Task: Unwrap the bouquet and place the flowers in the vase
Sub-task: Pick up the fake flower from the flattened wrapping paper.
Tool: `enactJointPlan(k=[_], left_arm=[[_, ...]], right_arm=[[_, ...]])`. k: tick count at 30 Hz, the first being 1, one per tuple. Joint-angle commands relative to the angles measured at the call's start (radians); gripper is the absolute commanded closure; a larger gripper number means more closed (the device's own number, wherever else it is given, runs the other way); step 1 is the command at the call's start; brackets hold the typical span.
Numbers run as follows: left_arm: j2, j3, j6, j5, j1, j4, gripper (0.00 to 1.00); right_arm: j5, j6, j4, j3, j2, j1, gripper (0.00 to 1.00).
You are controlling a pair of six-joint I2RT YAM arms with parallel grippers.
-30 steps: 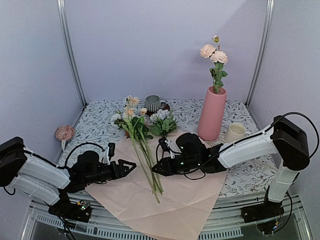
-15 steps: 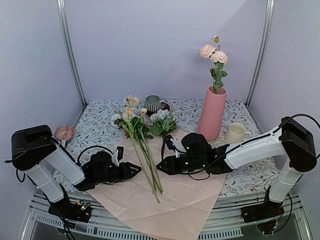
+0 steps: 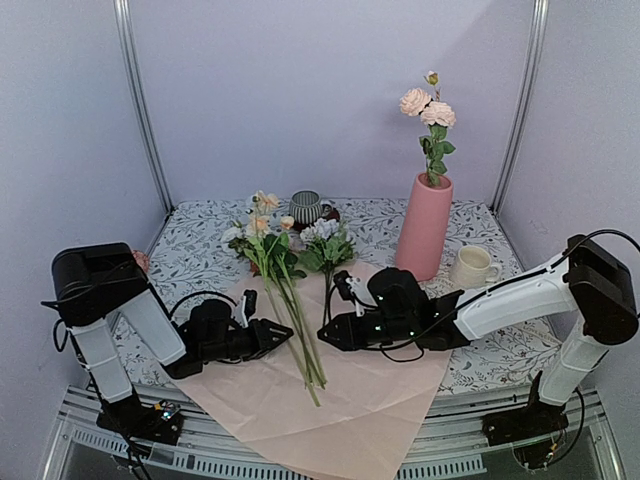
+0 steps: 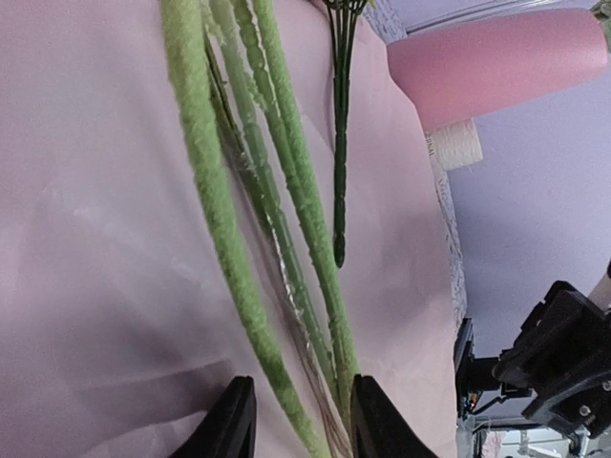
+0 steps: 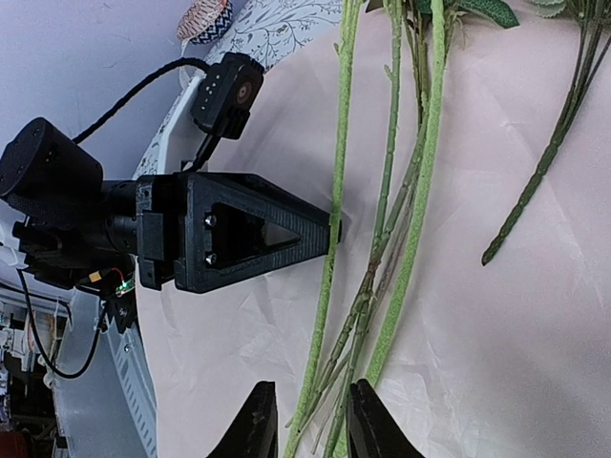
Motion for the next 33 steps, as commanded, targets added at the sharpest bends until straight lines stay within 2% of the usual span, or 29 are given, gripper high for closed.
enactJointPlan(k=[1,5,11,12,17,26,31,33], left_arm=[[0.02,0.039,0.014,0.023,0.016,0.02,0.65],[0.021,0.039,0.018,0.017,0.029,0.027,0.73],[-0.048,-0.005,0.047,-0.005,0.047,0.04,0.99],[-0.072,-0.016,0.057,-0.02,0.049,0.035,1.0],[-0.258,-0.057,0.12,-0.068,0.049,-0.083,1.0],[-0.701,-0.009,0.34,-0.134,0.022,-0.549,1.0],[-0.827,0.01,0.434,-0.015,0.02,-0.588,1.0],[-0.849,0.021,0.471,0.041,0.015,-0.582,1.0]], right_arm=[[0.022,-0.012,0.016,-0.015,-0.03,0.0,0.72],[0.023,-0.012,0.016,-0.017,-0.034,-0.002,0.73],[0.028,-0.012,0.016,-0.024,-0.045,-0.003,0.73],[0.027,-0.012,0.015,-0.026,-0.048,-0.003,0.73],[0.03,-0.015,0.015,-0.03,-0.06,-0.003,0.73],[0.034,-0.062,0.018,0.005,-0.109,-0.006,0.73],[-0.012,-0.134,0.072,0.064,-0.146,-0.005,0.71],[-0.051,-0.171,0.106,0.085,-0.161,-0.005,0.68]])
